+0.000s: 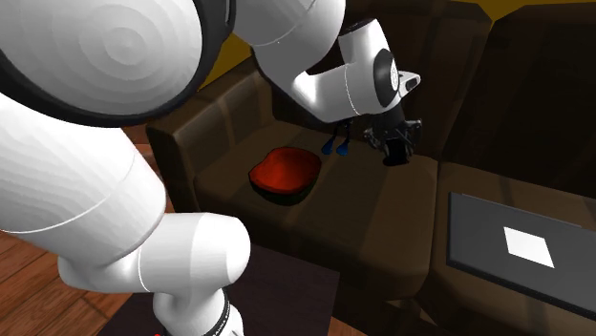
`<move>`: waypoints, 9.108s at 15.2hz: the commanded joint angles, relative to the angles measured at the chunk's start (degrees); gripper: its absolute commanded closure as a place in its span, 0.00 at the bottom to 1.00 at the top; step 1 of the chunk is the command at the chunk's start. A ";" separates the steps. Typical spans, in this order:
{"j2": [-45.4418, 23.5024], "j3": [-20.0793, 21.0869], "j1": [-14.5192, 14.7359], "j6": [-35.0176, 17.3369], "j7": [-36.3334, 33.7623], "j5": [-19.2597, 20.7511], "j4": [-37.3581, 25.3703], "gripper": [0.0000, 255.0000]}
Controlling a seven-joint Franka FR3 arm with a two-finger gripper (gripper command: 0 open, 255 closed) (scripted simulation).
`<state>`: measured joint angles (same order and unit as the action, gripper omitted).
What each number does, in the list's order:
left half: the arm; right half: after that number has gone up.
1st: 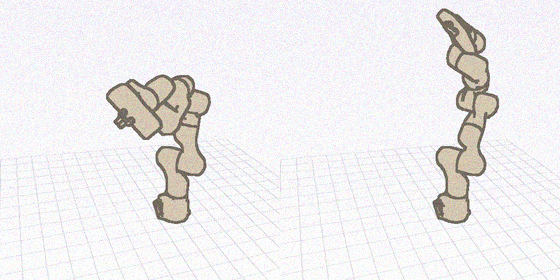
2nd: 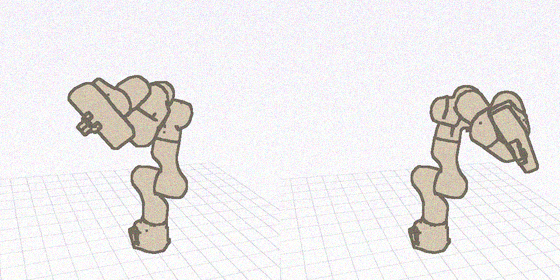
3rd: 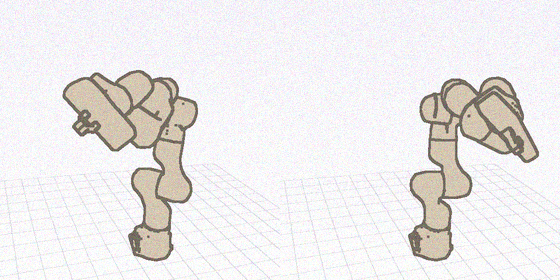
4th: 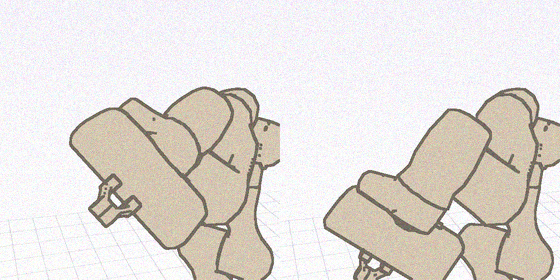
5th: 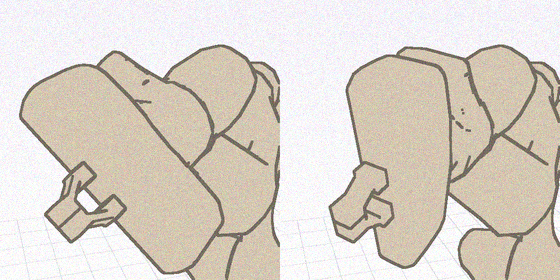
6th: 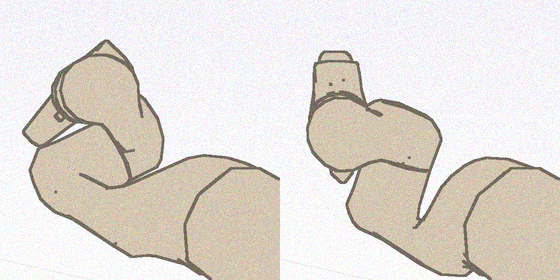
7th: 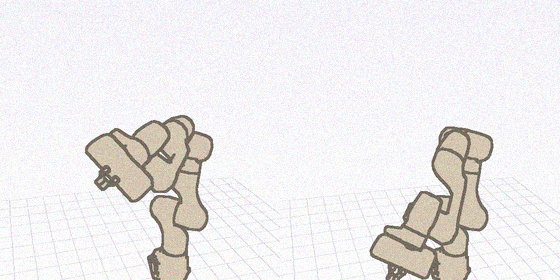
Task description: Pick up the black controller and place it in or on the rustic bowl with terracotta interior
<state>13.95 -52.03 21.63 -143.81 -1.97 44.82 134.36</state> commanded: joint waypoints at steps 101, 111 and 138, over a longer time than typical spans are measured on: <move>1.32 15.45 6.27 -10.70 -15.15 -9.05 23.32 1.00; 4.17 15.78 5.81 -7.89 -14.49 -8.93 23.24 1.00; 22.95 23.90 6.17 19.61 -10.83 -14.72 14.61 1.00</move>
<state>35.87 -28.93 27.80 -125.30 -12.37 30.30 148.83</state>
